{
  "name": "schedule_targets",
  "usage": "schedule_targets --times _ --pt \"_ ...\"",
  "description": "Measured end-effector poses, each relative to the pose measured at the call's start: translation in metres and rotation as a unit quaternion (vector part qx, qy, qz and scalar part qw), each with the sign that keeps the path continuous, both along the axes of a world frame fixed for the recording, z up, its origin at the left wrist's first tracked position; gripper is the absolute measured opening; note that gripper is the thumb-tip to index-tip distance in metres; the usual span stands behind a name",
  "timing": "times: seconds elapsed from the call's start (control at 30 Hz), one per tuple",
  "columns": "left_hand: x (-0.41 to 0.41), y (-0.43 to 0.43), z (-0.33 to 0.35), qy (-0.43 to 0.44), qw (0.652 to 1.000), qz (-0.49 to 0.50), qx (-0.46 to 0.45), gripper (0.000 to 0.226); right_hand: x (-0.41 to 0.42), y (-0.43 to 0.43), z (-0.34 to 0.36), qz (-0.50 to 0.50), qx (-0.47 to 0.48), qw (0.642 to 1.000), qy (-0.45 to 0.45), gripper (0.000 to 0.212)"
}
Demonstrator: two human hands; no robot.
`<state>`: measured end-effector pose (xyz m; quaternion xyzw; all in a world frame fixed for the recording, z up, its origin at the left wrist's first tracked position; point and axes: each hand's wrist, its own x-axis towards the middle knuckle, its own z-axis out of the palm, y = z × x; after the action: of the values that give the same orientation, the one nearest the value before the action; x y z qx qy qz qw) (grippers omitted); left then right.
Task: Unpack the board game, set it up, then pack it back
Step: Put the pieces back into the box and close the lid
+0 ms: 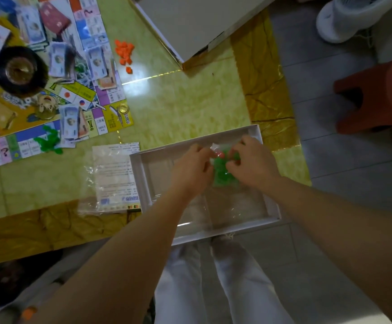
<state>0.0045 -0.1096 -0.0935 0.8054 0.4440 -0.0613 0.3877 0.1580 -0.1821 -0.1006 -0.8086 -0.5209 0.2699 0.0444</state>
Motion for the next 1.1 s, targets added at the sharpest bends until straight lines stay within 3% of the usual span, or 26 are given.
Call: schedule_targets --times 0.13,0.27,0.4,0.5,0.6,0.73,1.0,1.1 --pt "-0.028 0.046 0.009 -0.047 0.977 0.183 0.096 0.016 -0.010 0.046 0.008 -0.042 0.066 0.992 0.097 0.006" --pt "-0.064 0.106 -0.002 -0.002 0.950 0.293 0.107 0.021 -0.034 0.106 -0.001 -0.036 0.076 0.988 0.128 0.021" --pt "-0.091 0.157 -0.020 0.058 0.953 0.283 0.092 0.026 -0.064 0.161 -0.024 -0.047 -0.048 0.985 0.156 0.034" --pt "-0.095 0.180 -0.033 0.055 0.965 0.246 0.067 0.029 -0.075 0.184 -0.041 -0.047 -0.095 0.985 0.139 0.040" --pt "-0.096 0.199 -0.047 0.069 0.980 0.177 0.060 0.037 -0.081 0.201 -0.054 -0.047 -0.099 0.991 0.081 0.039" --pt "-0.094 0.208 -0.056 0.062 0.983 0.152 0.078 0.028 -0.081 0.207 -0.064 -0.054 -0.075 0.995 0.049 0.036" --pt "-0.097 0.225 -0.058 0.080 0.985 0.150 0.029 0.014 -0.081 0.210 -0.066 -0.080 -0.060 0.994 0.054 0.030" --pt "-0.096 0.220 -0.051 0.027 0.983 0.179 -0.032 0.016 -0.081 0.209 -0.061 -0.093 -0.064 0.989 0.099 0.028"
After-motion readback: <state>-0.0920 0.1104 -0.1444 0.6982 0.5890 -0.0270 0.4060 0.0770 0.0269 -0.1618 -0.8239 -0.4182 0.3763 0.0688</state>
